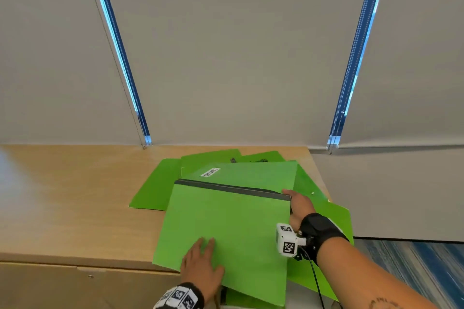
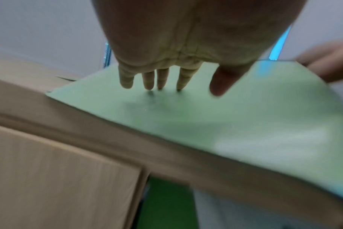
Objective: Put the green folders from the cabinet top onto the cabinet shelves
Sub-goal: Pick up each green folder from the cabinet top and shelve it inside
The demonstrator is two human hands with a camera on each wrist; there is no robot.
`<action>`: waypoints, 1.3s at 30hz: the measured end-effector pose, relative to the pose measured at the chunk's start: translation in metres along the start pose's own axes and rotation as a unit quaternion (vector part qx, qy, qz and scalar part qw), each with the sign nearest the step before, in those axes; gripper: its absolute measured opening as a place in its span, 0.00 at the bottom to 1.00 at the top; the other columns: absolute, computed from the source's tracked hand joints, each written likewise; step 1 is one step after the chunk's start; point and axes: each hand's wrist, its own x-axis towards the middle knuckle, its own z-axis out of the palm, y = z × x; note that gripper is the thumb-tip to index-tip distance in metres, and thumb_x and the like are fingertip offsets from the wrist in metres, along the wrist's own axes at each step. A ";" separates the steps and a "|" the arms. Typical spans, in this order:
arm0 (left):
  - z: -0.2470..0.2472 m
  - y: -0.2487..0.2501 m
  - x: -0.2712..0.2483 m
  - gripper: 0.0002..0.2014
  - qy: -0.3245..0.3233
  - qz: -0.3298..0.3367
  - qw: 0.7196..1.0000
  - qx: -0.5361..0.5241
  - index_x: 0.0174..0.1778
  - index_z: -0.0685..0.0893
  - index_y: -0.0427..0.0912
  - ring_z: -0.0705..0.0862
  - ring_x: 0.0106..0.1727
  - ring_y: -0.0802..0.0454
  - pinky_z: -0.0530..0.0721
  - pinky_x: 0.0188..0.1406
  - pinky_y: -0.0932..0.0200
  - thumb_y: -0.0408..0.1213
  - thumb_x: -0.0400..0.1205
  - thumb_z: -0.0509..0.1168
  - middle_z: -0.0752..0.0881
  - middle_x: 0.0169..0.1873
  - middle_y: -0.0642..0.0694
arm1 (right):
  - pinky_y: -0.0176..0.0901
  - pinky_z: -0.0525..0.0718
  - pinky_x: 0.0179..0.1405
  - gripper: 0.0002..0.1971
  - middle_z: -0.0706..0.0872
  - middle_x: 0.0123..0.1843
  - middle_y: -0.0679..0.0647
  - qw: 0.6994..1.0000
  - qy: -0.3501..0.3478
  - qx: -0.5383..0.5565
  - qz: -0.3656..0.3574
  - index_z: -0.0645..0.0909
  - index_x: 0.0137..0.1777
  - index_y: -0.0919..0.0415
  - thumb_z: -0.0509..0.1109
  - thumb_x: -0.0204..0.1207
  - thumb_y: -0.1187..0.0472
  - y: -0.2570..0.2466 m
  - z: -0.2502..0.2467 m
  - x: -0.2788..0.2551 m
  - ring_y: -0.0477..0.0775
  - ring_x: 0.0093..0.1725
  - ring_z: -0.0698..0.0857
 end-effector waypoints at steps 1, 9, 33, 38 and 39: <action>-0.015 0.007 0.001 0.35 0.015 -0.013 0.997 -0.074 0.83 0.51 0.59 0.53 0.84 0.45 0.56 0.83 0.41 0.56 0.81 0.57 0.49 0.85 0.47 | 0.56 0.82 0.48 0.11 0.82 0.43 0.61 1.000 -0.009 0.015 0.005 0.82 0.57 0.63 0.66 0.79 0.59 -0.007 0.009 -0.009 0.63 0.44 0.82; -0.130 0.064 0.016 0.46 0.055 -0.058 0.761 -0.644 0.82 0.59 0.60 0.63 0.81 0.40 0.67 0.74 0.29 0.79 0.68 0.53 0.59 0.83 0.48 | 0.59 0.87 0.49 0.06 0.84 0.47 0.71 0.975 -0.200 0.096 0.034 0.74 0.48 0.67 0.66 0.74 0.66 -0.007 0.060 -0.075 0.63 0.37 0.86; -0.097 -0.019 0.005 0.15 0.188 -0.114 0.817 -0.534 0.48 0.84 0.35 0.77 0.34 0.47 0.73 0.31 0.58 0.21 0.79 0.52 0.84 0.37 0.39 | 0.53 0.71 0.76 0.46 0.72 0.77 0.53 0.950 -0.110 -0.255 -0.142 0.62 0.81 0.58 0.78 0.68 0.43 0.034 0.011 -0.065 0.56 0.75 0.74; -0.070 -0.022 -0.005 0.14 0.152 -0.130 0.828 -0.524 0.45 0.84 0.36 0.79 0.33 0.46 0.76 0.29 0.59 0.19 0.77 0.54 0.84 0.34 0.41 | 0.71 0.83 0.59 0.21 0.90 0.56 0.65 0.973 -0.163 -0.148 -0.063 0.81 0.63 0.64 0.77 0.69 0.67 0.063 0.006 -0.074 0.69 0.56 0.88; -0.061 -0.026 -0.008 0.11 0.141 -0.137 0.832 -0.519 0.43 0.82 0.34 0.78 0.34 0.46 0.74 0.30 0.58 0.20 0.76 0.55 0.82 0.33 0.40 | 0.71 0.83 0.60 0.18 0.90 0.56 0.66 0.974 -0.167 -0.146 -0.048 0.82 0.61 0.64 0.76 0.70 0.69 0.071 0.003 -0.077 0.70 0.57 0.87</action>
